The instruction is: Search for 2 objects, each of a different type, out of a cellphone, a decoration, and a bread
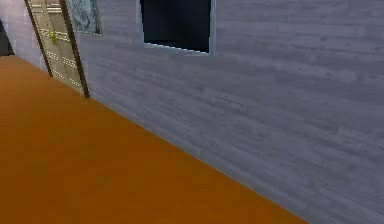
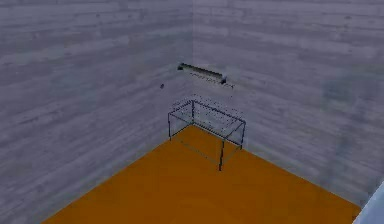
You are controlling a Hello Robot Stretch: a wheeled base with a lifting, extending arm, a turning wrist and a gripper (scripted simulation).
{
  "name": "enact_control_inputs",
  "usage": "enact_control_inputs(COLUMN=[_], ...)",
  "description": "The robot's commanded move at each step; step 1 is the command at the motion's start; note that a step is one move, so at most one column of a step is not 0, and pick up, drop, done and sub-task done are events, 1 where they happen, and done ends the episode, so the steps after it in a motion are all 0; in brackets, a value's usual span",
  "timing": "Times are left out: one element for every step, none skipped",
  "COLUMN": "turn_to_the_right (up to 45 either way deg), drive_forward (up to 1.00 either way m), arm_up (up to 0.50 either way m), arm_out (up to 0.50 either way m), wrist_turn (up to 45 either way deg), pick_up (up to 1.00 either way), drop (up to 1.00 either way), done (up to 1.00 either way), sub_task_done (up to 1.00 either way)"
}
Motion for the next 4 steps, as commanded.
enact_control_inputs(turn_to_the_right=[0.0,-45.0,-6.0,0.0], drive_forward=[0.45,0.0,0.0,1.0], arm_up=[0.0,0.0,0.0,0.0], arm_out=[0.0,0.0,0.0,0.0], wrist_turn=[0.0,0.0,0.0,0.0], pick_up=[0.0,0.0,0.0,0.0], drop=[0.0,0.0,0.0,0.0], done=[0.0,0.0,0.0,0.0], sub_task_done=[0.0,0.0,0.0,0.0])
